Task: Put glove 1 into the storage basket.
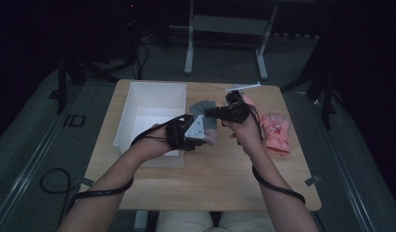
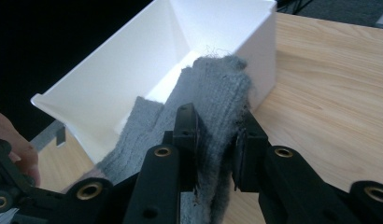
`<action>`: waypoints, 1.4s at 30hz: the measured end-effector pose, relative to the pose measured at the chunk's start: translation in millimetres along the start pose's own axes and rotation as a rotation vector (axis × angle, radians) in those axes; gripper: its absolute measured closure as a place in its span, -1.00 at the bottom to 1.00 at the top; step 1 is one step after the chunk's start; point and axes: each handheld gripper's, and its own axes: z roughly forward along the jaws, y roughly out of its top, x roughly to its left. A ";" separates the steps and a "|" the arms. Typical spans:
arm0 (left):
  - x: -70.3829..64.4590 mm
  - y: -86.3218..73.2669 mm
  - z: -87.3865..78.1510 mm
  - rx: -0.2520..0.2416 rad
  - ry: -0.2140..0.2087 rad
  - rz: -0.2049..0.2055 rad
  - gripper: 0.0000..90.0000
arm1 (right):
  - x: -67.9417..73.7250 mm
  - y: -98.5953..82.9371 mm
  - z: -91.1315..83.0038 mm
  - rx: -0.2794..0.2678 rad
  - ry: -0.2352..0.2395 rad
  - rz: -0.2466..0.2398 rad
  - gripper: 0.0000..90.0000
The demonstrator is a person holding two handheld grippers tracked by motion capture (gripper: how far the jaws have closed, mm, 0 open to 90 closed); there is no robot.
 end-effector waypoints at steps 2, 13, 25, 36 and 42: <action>1.1 -2.3 -2.4 0.003 0.001 0.002 0.59 | 2.0 1.7 2.4 0.001 0.004 -0.004 0.66; 15.0 -34.0 -27.6 0.044 0.009 0.005 0.59 | 28.7 21.3 35.4 0.014 0.030 -0.034 0.66; 23.4 -76.0 -47.9 0.101 0.007 -0.028 0.59 | 61.2 32.6 81.8 0.045 0.055 -0.055 0.66; 27.6 -118.8 -45.0 0.154 -0.043 -0.003 0.59 | 79.8 29.3 127.1 0.100 0.066 -0.047 0.66; 27.0 -126.8 -28.2 0.232 -0.031 0.077 0.58 | 73.8 26.4 145.6 0.151 0.025 -0.030 0.66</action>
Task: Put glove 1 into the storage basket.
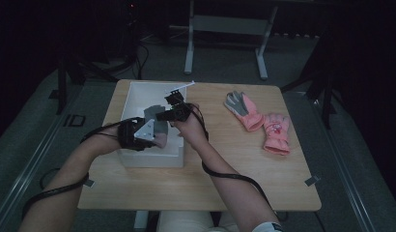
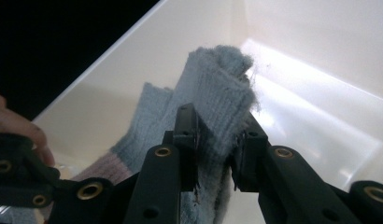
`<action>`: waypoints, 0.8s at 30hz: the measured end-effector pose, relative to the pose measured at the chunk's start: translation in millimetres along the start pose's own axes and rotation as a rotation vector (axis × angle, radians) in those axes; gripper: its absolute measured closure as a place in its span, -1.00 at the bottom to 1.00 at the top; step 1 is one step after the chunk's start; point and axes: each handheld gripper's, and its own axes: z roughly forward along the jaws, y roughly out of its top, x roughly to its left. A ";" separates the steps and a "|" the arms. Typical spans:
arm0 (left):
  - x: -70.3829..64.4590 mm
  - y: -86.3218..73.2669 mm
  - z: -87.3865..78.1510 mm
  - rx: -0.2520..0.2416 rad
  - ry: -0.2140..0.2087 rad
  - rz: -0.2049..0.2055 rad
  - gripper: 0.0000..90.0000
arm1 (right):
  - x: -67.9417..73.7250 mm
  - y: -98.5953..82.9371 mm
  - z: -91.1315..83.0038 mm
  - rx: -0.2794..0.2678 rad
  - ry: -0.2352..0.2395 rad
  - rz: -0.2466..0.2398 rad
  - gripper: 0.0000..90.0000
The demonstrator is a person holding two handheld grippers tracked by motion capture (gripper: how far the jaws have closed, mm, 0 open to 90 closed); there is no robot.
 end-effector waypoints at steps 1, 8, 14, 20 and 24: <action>-0.1 0.3 3.4 0.008 0.003 0.006 0.58 | -0.7 0.4 1.4 0.005 -0.004 0.000 0.66; 4.3 6.7 23.3 0.070 -0.026 0.045 0.58 | -5.8 -0.2 12.3 0.052 -0.049 -0.005 0.66; 9.9 18.3 43.9 0.150 -0.059 0.083 0.59 | -4.4 2.9 20.2 0.084 -0.077 -0.008 0.64; 15.5 17.7 59.6 0.190 -0.095 0.071 0.59 | -8.2 5.7 16.4 0.059 -0.091 0.006 0.48; 14.7 15.9 76.9 0.277 -0.124 0.099 0.58 | -13.2 8.2 5.0 0.013 -0.073 0.029 0.36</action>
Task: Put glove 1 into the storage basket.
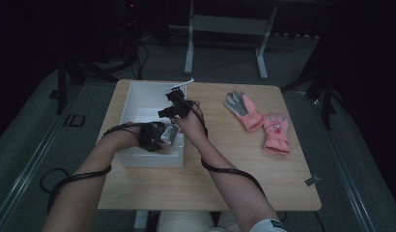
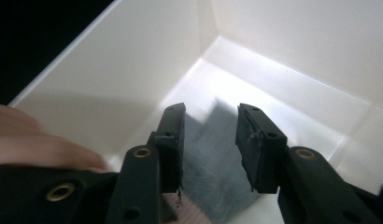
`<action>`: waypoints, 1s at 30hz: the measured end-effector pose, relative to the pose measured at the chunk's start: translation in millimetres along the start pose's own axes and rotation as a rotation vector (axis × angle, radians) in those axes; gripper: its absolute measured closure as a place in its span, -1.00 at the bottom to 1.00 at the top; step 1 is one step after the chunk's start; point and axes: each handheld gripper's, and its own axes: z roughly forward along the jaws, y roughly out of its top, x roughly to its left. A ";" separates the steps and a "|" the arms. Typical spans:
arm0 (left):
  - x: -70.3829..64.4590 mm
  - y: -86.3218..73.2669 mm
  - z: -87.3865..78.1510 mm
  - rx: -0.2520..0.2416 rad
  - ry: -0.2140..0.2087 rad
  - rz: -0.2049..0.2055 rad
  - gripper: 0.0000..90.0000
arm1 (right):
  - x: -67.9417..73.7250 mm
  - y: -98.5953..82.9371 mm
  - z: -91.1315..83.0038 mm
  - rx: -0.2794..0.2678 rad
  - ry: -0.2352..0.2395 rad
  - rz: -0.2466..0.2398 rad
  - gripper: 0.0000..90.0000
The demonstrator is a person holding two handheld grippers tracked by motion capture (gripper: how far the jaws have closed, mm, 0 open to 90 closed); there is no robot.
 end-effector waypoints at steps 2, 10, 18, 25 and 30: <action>0.4 0.9 4.6 0.010 0.006 -0.021 0.57 | -2.1 0.9 -6.5 -0.014 0.006 -0.001 0.33; 4.9 1.1 -8.2 -0.051 0.004 -0.124 0.21 | -9.5 0.3 -38.9 -0.076 0.041 -0.001 0.16; 8.0 -5.5 -42.8 -0.177 0.052 -0.248 0.21 | -16.1 -11.7 -77.3 -0.140 0.043 -0.037 0.14; 4.2 -6.0 -66.4 -0.242 0.055 -0.292 0.26 | -30.1 -34.3 -103.5 -0.144 0.019 -0.082 0.07; -0.6 5.9 -78.1 -0.272 0.058 -0.292 0.30 | -44.6 -51.3 -115.2 -0.144 -0.003 -0.090 -0.03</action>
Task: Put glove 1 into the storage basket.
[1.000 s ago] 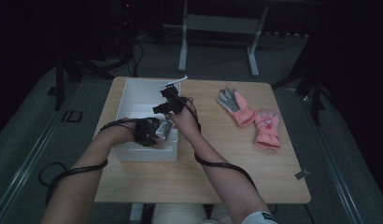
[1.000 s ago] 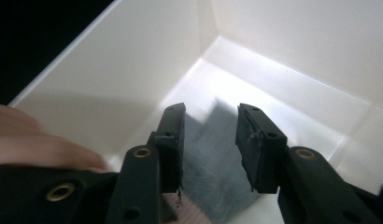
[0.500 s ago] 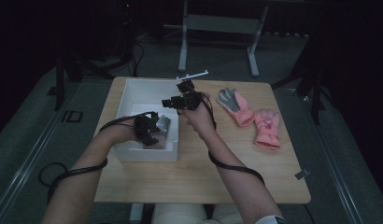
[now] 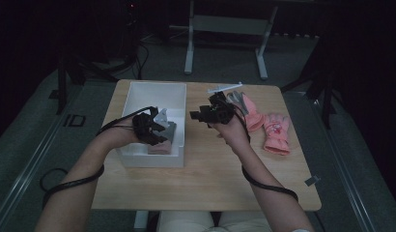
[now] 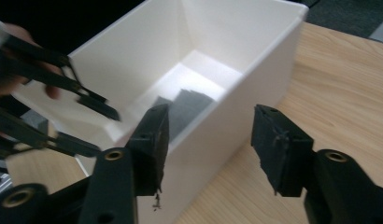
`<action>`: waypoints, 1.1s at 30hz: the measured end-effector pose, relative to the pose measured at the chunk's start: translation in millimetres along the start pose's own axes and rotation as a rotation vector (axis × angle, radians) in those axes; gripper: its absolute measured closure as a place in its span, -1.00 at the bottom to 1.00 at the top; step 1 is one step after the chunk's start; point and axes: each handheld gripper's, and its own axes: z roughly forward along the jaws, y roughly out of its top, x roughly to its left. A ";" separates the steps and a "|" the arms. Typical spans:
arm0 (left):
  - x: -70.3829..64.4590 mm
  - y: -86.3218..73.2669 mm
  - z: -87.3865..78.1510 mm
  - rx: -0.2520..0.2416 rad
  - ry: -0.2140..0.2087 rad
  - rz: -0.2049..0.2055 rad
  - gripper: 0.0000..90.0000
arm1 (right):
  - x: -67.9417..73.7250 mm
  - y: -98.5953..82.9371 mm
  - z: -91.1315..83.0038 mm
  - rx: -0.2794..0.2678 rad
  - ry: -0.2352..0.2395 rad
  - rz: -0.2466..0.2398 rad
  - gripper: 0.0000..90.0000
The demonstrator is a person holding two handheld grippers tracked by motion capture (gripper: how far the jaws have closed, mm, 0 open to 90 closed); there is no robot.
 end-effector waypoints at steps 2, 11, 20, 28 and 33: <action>-3.9 9.2 -4.1 -0.025 0.001 -0.006 0.30 | -6.4 -7.4 -4.6 -0.006 -0.003 0.007 -0.14; -26.6 51.9 -12.8 -0.107 0.022 -0.041 0.21 | -35.3 -36.9 -31.4 -0.059 0.018 -0.015 -0.54; -56.3 86.9 -6.7 -0.158 0.043 -0.087 -0.13 | -52.9 -50.0 -53.9 -0.137 0.068 -0.048 -0.68; -87.2 98.0 22.3 -0.233 -0.033 -0.136 -0.35 | -70.4 -68.6 -71.7 -0.102 0.065 -0.007 -0.71; -101.6 97.0 37.1 -0.254 -0.074 -0.115 -0.70 | -73.5 -80.5 -77.8 -0.115 0.016 -0.046 -0.77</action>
